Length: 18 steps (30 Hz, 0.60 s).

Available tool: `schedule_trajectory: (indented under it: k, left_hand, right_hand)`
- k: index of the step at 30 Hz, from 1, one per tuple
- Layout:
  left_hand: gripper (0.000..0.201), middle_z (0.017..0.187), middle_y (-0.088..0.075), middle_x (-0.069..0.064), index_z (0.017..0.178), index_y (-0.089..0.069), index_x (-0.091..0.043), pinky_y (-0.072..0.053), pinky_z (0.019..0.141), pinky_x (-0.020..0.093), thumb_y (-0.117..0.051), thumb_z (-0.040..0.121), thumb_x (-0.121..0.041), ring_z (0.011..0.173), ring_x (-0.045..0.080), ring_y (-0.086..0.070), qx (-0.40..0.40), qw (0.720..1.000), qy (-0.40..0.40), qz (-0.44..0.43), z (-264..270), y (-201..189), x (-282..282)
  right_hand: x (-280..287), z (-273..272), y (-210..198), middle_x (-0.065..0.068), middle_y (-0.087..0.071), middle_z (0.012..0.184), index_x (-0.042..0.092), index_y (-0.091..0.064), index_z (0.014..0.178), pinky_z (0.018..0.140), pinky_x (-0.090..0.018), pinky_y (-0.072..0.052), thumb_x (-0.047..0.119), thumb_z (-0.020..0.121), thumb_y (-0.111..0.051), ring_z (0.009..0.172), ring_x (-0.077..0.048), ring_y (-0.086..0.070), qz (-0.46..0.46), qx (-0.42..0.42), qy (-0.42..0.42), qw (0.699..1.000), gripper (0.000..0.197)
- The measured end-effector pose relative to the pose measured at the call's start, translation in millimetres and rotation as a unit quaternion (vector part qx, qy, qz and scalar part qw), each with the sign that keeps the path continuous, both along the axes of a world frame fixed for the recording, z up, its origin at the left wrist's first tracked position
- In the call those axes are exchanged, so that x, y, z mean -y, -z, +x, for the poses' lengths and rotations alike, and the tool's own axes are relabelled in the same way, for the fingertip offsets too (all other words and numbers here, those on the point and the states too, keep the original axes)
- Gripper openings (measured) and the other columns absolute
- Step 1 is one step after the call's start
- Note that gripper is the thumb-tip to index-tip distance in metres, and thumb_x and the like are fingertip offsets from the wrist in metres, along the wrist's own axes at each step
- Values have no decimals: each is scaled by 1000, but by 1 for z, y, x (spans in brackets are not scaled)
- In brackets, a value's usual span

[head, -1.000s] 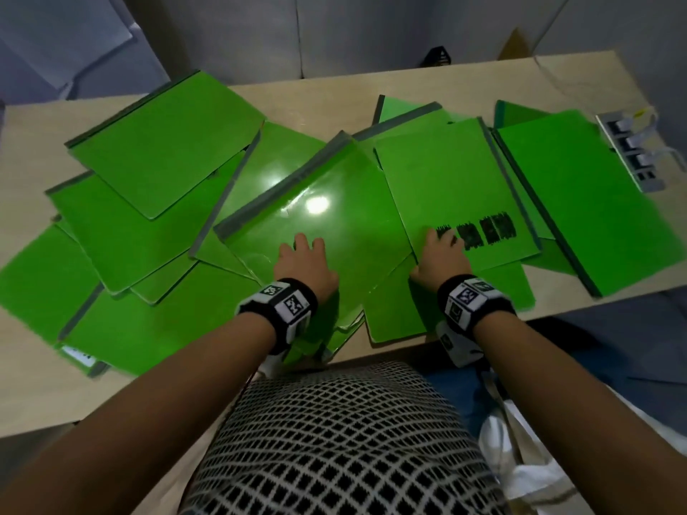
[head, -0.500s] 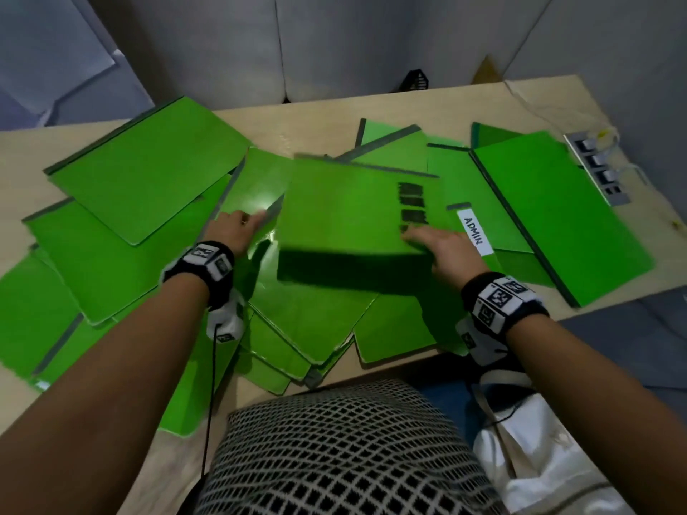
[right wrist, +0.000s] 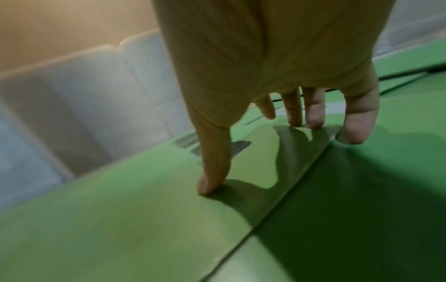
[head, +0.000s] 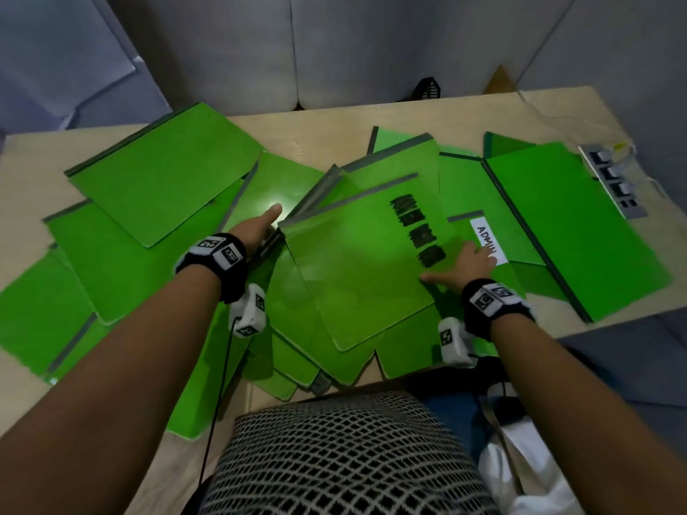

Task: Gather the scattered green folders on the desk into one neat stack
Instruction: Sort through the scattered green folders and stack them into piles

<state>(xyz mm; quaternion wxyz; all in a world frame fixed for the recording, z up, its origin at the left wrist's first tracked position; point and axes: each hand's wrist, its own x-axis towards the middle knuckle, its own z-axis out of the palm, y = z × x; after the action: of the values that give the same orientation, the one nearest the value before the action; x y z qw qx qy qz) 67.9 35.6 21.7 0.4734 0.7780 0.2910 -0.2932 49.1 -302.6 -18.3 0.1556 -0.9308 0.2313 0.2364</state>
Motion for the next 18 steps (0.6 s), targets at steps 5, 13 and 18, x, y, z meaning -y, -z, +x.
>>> schedule_trajectory:
  k: [5,13,18]
  left_hand:
    - [76,121,-61,18,134,-52,-5,-48,90,39,-56,83,-62,115,36,-55,-35,999,-13,-1,-4,1,3]
    - [53,108,-65,18,123,-57,2,-52,85,40,-78,77,-15,94,33,-62,-2,994,99,54,-4,8,14]
    - [48,117,-62,21,129,-52,-1,-50,94,47,-69,85,-12,105,37,-61,20,996,79,28,-20,20,5]
  right_hand:
    - [-3,3,-2,-25,-17,153,4,-19,146,112,-53,-28,53,60,-81,143,-40,-15,-77,-37,-98,992,117]
    - [-52,-2,2,-8,-26,154,21,-18,150,108,-58,-31,50,70,-76,140,-29,-28,-40,55,-222,973,103]
    - [-14,-16,14,-19,1,160,12,-4,152,111,-67,-12,60,92,-37,147,-36,-3,-52,22,130,990,85]
